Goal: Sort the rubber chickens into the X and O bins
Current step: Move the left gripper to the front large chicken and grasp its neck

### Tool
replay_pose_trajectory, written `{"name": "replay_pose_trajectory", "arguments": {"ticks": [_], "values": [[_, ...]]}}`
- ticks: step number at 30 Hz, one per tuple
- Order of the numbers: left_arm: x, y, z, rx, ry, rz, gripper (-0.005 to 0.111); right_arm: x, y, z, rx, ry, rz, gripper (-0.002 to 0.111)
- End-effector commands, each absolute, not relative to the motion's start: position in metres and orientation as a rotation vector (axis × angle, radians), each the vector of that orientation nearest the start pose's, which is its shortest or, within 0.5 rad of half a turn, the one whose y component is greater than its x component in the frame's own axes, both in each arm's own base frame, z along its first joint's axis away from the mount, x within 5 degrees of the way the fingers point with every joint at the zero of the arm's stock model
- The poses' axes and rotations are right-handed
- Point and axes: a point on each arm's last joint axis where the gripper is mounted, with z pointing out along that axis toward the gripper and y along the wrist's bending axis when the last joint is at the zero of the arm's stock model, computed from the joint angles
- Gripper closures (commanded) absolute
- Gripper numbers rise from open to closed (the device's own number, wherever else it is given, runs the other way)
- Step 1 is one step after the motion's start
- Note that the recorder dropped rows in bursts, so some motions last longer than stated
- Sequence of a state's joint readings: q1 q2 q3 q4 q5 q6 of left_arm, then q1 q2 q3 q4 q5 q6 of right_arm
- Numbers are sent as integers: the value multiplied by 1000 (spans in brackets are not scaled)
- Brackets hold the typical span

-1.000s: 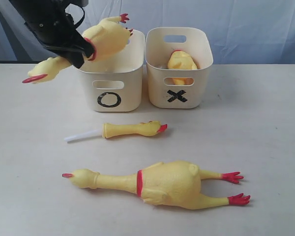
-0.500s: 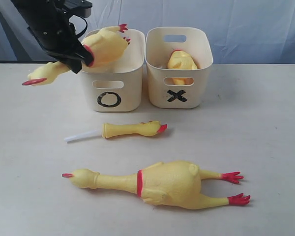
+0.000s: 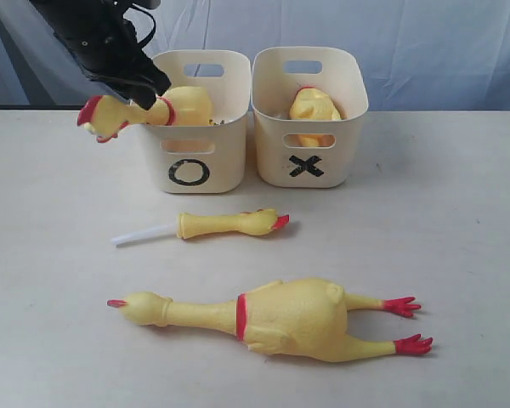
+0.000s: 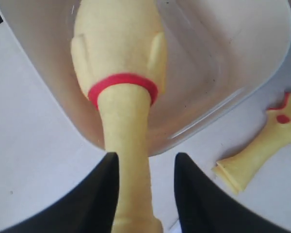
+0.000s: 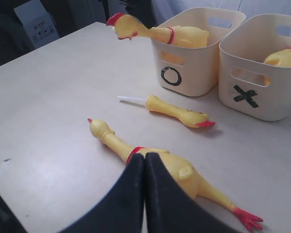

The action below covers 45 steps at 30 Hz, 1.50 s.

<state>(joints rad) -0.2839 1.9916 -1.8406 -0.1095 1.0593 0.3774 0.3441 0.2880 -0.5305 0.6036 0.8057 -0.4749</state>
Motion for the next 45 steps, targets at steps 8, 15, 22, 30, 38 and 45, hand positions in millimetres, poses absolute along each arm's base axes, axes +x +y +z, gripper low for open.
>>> {"name": "replay_pose_trajectory", "arguments": {"ticks": [8,15,22,30,38,45], "values": [[415,-141,346,738,2391,-231,70,32,51,310,-629,1856,615,109],[379,-147,367,932,2418,-307,71,32,51,310,-629,1856,615,109],[339,-183,366,1191,2356,-280,71,32,51,310,-629,1856,615,109],[310,-216,324,1433,2361,-208,71,32,51,310,-629,1856,615,109],[279,-213,289,1551,2455,-211,71,32,51,310,-629,1856,615,109],[233,-213,287,1718,2393,-230,71,32,51,310,-629,1856,615,109]]}}
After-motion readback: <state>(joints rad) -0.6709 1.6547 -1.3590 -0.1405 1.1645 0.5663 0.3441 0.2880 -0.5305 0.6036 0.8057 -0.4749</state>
